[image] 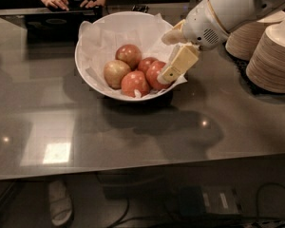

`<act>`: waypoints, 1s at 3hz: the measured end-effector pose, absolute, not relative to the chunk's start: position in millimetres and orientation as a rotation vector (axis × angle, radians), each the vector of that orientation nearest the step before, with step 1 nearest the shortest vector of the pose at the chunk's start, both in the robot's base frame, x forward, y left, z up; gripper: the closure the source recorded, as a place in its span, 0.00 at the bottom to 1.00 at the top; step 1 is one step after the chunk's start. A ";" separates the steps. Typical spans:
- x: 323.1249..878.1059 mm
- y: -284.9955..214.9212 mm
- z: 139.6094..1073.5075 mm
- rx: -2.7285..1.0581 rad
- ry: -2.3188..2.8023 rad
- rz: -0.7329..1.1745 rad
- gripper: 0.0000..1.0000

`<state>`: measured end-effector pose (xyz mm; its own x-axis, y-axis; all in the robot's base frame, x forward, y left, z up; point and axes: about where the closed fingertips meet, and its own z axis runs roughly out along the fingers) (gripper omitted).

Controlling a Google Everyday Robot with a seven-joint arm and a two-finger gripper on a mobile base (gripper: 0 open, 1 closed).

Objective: Pick apple from white bowl

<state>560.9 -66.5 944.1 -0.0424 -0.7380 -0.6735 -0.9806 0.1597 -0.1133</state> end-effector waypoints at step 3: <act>573.3 -69.4 921.5 -1.596 1.903 0.467 0.30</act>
Offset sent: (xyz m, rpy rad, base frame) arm 0.0130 -0.0073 -0.0230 -0.0406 0.0045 -0.0713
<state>573.3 -69.4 921.5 -0.0924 -0.7576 -0.6461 -0.9706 0.2132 -0.1113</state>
